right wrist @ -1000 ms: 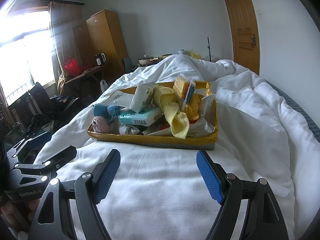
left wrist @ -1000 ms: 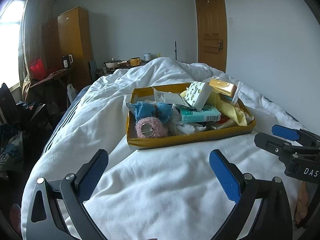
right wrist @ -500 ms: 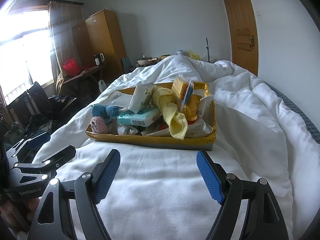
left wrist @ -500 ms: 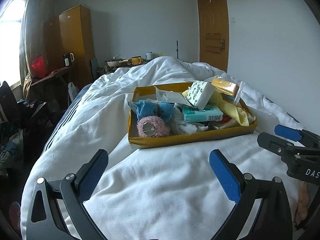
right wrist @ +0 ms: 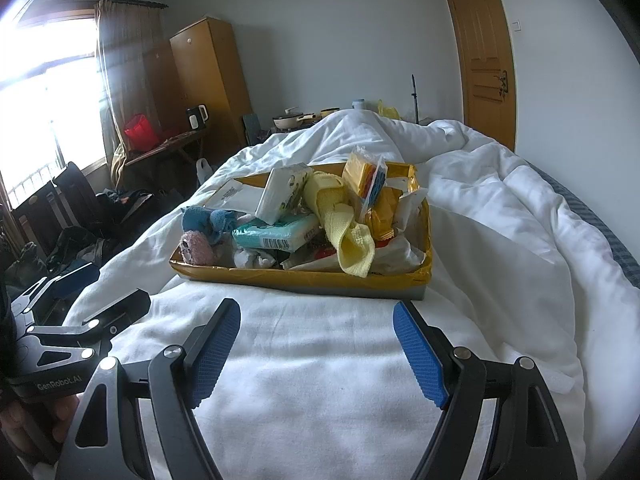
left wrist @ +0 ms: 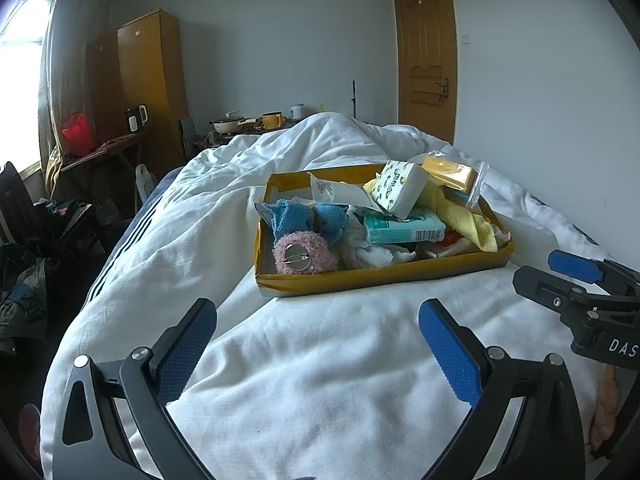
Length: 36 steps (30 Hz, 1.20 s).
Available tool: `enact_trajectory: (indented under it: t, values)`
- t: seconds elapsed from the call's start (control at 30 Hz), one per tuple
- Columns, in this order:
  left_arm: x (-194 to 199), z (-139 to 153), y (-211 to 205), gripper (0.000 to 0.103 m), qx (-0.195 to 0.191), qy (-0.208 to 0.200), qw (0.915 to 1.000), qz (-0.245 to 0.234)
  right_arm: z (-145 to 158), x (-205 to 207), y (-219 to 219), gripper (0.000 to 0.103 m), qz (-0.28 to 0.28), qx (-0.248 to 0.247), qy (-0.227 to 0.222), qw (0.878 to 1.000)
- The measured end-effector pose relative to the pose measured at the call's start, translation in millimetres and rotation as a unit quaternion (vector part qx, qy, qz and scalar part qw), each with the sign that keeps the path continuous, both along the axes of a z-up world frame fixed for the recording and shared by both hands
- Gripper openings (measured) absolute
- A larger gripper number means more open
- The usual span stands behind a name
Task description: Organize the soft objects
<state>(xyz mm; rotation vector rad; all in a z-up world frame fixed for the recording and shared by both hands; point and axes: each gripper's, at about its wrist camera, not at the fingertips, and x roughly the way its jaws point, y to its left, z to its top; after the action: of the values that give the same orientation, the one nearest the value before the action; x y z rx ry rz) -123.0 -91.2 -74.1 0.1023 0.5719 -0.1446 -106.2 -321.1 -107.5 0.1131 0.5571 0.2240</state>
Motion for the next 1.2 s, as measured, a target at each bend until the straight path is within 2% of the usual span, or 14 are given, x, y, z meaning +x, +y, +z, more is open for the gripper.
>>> enact_trajectory:
  t: [1.0,1.2]
  values:
    - [1.5,-3.7,2.7,0.101,0.000,0.009,1.0000,-0.001,-0.3,0.9,1.6,0.082,0.000,-0.001,0.002,1.000]
    - [-0.8,-0.9,3.5,0.101,0.001,-0.001,1.0000,0.001,-1.1,0.2,0.2,0.082,0.000,-0.001,0.002,1.000]
